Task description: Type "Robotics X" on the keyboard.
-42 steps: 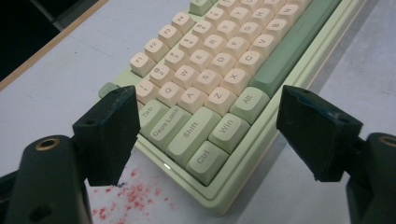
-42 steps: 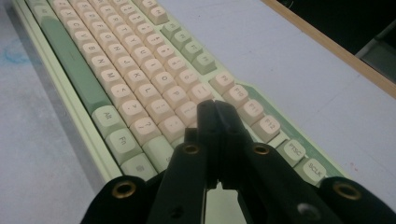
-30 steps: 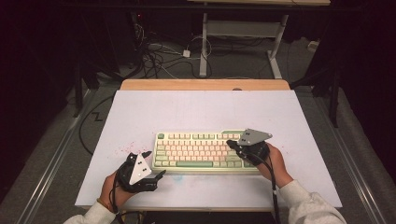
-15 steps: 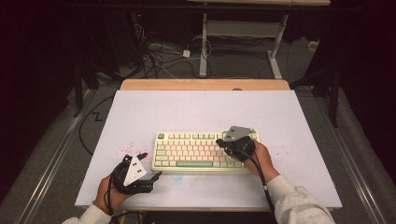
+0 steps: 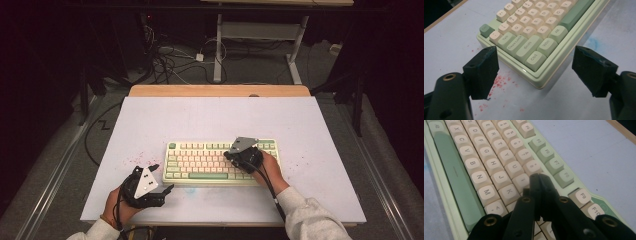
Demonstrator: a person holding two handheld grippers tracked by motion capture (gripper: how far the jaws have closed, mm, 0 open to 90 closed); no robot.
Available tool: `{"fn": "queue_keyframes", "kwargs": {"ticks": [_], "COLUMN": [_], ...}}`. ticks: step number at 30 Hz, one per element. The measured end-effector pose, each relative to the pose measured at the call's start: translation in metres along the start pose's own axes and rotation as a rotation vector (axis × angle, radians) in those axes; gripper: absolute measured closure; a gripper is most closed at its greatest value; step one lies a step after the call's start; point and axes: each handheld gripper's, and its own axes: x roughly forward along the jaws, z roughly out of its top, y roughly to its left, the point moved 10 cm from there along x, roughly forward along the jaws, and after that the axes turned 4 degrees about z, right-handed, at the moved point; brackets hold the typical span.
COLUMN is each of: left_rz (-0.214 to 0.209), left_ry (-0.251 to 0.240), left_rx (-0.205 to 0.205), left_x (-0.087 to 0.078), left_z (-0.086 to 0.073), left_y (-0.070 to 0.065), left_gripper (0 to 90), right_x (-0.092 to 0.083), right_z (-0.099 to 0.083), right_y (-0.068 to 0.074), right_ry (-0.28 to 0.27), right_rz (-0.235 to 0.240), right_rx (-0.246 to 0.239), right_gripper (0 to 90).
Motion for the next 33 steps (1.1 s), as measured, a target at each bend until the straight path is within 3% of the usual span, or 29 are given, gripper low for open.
{"fn": "queue_keyframes", "kwargs": {"ticks": [6, 12, 17, 33], "left_rz": [0.001, -0.001, 0.003, 0.000], "left_ry": [0.005, 0.006, 0.010, 0.024], "left_rx": [0.006, 0.005, 0.014, 0.020], "left_x": [0.000, 0.000, 0.001, 0.003], "left_z": [-0.001, -0.001, -0.001, -0.003], "left_y": [-0.001, -0.002, -0.002, -0.002], "left_gripper": [20.9, 20.8, 20.9, 20.9], "right_x": [0.003, 0.001, -0.009, -0.034], "right_z": [0.001, -0.002, 0.004, 0.012], "right_y": [0.003, 0.006, 0.006, 0.004], "right_ry": [0.012, 0.063, -0.009, -0.111], "right_rz": [-0.008, -0.019, -0.011, -0.020], "right_rx": [-0.018, -0.027, 0.001, 0.032], "right_gripper": [90.0, 90.0, 90.0, 87.1]}}
